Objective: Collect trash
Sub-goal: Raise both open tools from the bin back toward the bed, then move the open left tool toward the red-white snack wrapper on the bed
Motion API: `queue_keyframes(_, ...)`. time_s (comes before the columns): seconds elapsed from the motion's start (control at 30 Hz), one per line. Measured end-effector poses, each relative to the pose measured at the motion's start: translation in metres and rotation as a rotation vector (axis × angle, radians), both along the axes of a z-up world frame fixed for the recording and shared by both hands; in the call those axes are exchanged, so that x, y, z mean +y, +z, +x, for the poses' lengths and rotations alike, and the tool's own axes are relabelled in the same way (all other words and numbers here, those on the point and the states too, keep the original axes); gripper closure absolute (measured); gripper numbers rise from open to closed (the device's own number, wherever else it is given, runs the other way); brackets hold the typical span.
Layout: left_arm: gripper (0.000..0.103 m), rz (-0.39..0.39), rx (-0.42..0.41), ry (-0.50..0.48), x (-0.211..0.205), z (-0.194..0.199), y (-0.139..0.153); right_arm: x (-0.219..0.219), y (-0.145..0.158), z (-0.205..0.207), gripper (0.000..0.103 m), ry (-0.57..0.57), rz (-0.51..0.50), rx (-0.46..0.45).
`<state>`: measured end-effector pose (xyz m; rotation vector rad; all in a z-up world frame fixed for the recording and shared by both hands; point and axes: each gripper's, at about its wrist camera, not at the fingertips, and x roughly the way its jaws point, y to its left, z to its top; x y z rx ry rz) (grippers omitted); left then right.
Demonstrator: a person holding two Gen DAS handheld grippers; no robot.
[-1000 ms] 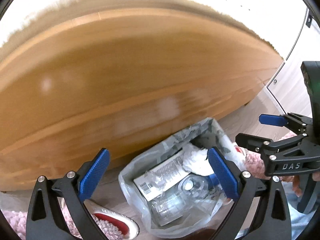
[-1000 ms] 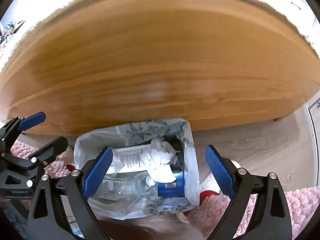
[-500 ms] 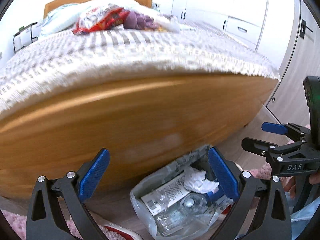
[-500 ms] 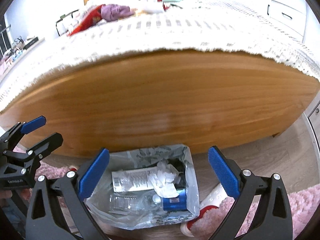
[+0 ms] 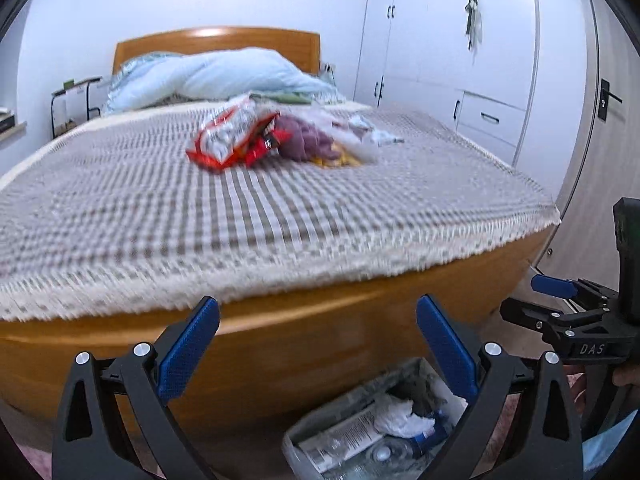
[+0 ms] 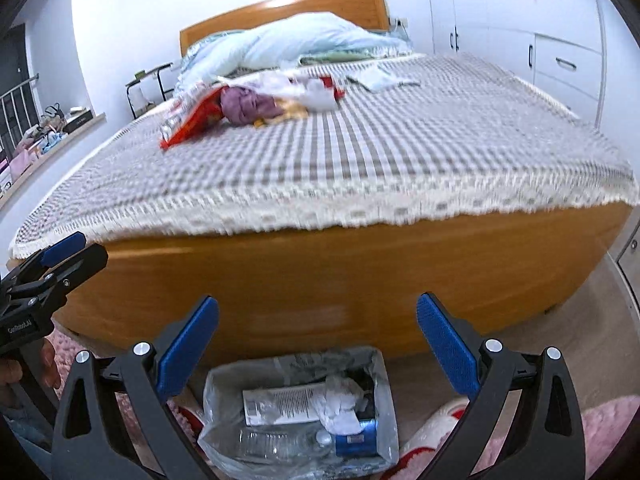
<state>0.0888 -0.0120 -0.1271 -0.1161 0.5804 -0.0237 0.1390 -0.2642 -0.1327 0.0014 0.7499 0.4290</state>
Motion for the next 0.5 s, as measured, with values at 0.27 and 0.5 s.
queue_keyframes(0.27,0.008,0.023,-0.08,0.019,0.01,0.002,0.027,0.005,0.031,0.007,0.008,0.021,0.032,-0.093)
queue_keyframes(0.5,0.008,0.037,-0.139,0.045,0.019,0.016,0.044,0.016,0.054,0.021,0.008,0.031,0.034,-0.19)
